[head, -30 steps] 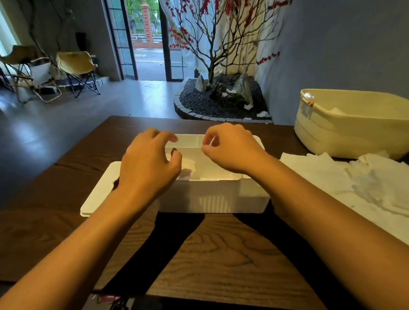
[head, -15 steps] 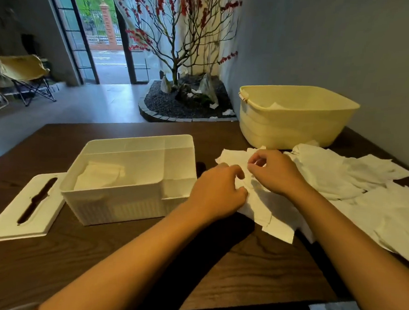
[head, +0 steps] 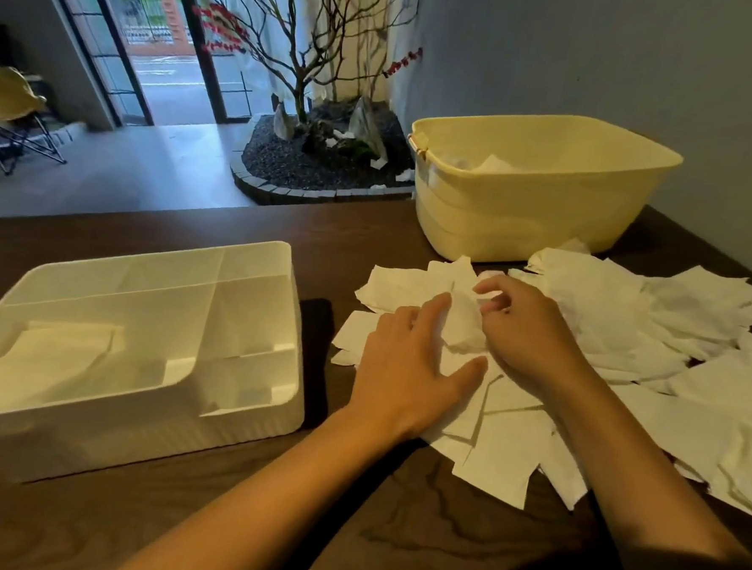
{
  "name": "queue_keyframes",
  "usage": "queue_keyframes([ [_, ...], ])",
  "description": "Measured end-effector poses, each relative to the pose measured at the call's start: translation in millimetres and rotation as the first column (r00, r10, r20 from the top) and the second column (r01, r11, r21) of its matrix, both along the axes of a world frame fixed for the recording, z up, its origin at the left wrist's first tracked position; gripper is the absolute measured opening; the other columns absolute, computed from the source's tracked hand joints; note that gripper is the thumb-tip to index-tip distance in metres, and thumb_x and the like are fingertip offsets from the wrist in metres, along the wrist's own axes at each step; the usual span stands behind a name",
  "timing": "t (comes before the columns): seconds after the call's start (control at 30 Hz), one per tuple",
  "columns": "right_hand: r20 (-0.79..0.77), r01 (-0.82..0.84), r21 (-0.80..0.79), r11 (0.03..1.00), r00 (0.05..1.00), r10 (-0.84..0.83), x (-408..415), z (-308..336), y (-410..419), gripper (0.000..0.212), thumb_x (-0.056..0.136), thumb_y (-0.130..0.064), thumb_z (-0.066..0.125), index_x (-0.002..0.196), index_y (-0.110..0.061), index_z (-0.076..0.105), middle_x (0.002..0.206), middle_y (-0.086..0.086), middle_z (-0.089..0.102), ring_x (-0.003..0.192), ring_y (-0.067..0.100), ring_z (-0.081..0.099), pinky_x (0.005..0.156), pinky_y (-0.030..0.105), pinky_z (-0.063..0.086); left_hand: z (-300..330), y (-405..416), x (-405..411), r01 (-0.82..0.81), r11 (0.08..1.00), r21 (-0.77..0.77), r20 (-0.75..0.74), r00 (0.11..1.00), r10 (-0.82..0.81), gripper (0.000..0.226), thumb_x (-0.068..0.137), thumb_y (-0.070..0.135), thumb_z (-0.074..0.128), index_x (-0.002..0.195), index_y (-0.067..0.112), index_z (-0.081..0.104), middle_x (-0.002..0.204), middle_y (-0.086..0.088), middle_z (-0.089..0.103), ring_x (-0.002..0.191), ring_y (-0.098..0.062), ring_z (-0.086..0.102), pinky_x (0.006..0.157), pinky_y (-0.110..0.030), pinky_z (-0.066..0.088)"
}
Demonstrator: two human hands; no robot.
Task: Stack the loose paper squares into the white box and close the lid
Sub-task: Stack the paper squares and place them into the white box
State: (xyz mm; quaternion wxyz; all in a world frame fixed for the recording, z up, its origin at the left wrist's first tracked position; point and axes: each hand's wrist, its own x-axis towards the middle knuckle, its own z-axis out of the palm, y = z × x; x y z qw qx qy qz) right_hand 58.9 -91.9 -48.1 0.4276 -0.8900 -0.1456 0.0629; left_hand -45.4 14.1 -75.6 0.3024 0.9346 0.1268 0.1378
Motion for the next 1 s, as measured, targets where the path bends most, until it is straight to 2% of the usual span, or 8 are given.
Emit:
queue_keyframes([
  [0.1, -0.024, -0.013, 0.107, 0.994, 1.0, 0.015, 3, -1, -5, 0.031, 0.099, -0.013, 0.05, 0.115, -0.037, 0.061, 0.112, -0.004, 0.063, 0.097, 0.02, 0.062, 0.085, 0.042, 0.06, 5, -5, -8, 0.076, 0.992, 0.099, -0.109, 0.992, -0.065, 0.084, 0.083, 0.076, 0.055, 0.152, 0.045, 0.017, 0.13, 0.009, 0.041, 0.117, -0.014, 0.034, 0.103, -0.038, 0.034],
  [0.2, 0.023, -0.106, 0.04, 0.994, 0.994, 0.105, -5, -2, -7, 0.03, 0.101, -0.011, 0.051, 0.117, -0.033, 0.062, 0.112, -0.008, 0.059, 0.1, 0.013, 0.058, 0.083, 0.029, 0.055, 2, -4, -10, 0.058, 0.988, 0.142, -0.096, 0.994, -0.045, 0.076, 0.084, 0.07, 0.057, 0.148, 0.043, 0.028, 0.124, 0.01, 0.042, 0.114, -0.012, 0.034, 0.101, -0.038, 0.035],
  [0.33, -0.008, -0.158, 0.095, 0.983, 0.987, 0.16, -7, 2, -16, 0.033, 0.098, -0.006, 0.053, 0.112, -0.035, 0.066, 0.11, -0.01, 0.063, 0.098, 0.01, 0.059, 0.076, 0.027, 0.055, -8, 3, -8, -0.022, 0.993, -0.114, 0.096, 0.995, 0.033, 0.036, 0.091, 0.05, 0.059, 0.126, 0.041, 0.058, 0.119, 0.016, 0.059, 0.112, -0.006, 0.048, 0.101, -0.037, 0.044],
  [0.4, -0.014, -0.163, 0.116, 0.98, 0.986, 0.165, -6, 7, -19, 0.031, 0.098, -0.009, 0.057, 0.114, -0.033, 0.066, 0.111, -0.009, 0.063, 0.098, 0.01, 0.059, 0.066, 0.017, 0.049, -9, 3, -9, -0.049, 0.946, -0.319, 0.197, 0.973, 0.117, 0.013, 0.093, 0.05, 0.055, 0.104, 0.052, 0.061, 0.105, 0.021, 0.065, 0.104, -0.003, 0.058, 0.097, -0.04, 0.05],
  [0.47, -0.029, -0.204, 0.15, 0.968, 0.977, 0.21, -6, 11, -19, 0.028, 0.097, -0.011, 0.059, 0.116, -0.032, 0.065, 0.112, -0.007, 0.063, 0.098, 0.009, 0.058, 0.054, 0.007, 0.045, -5, 4, -9, -0.059, 0.903, -0.425, 0.23, 0.958, 0.171, 0.017, 0.099, 0.043, 0.054, 0.092, 0.058, 0.057, 0.095, 0.026, 0.064, 0.099, 0.001, 0.06, 0.095, -0.037, 0.053],
  [0.57, -0.076, -0.305, 0.232, 0.923, 0.941, 0.33, -13, 16, -19, 0.027, 0.096, -0.014, 0.061, 0.117, -0.031, 0.064, 0.112, -0.007, 0.062, 0.097, 0.007, 0.058, 0.052, 0.004, 0.045, -1, 12, -10, -0.029, 0.851, -0.524, 0.279, 0.938, 0.204, 0.022, 0.102, 0.028, 0.055, 0.104, 0.049, 0.062, 0.102, 0.022, 0.067, 0.102, 0.001, 0.062, 0.095, -0.035, 0.055],
  [0.7, -0.037, -0.461, 0.24, 0.854, 0.875, 0.483, -19, 20, -21, 0.037, 0.092, -0.014, 0.064, 0.114, -0.044, 0.061, 0.107, -0.024, 0.065, 0.1, -0.005, 0.061, 0.066, 0.005, 0.049, 0, 17, -10, 0.002, 0.754, -0.656, 0.327, 0.902, 0.282, 0.024, 0.102, 0.023, 0.055, 0.118, 0.036, 0.066, 0.107, 0.018, 0.07, 0.102, 0.0, 0.064, 0.091, -0.036, 0.058],
  [1.0, 0.116, -0.399, 0.169, 0.901, 0.916, 0.384, -23, 1, -7, 0.027, 0.089, -0.019, 0.067, 0.114, -0.03, 0.063, 0.099, -0.016, 0.068, 0.095, 0.003, 0.063, 0.067, 0.01, 0.047, -3, 16, -10, -0.004, 0.764, -0.645, 0.298, 0.919, 0.257, 0.021, 0.1, 0.03, 0.059, 0.12, 0.031, 0.066, 0.111, 0.011, 0.069, 0.109, -0.01, 0.063, 0.095, -0.045, 0.056],
])
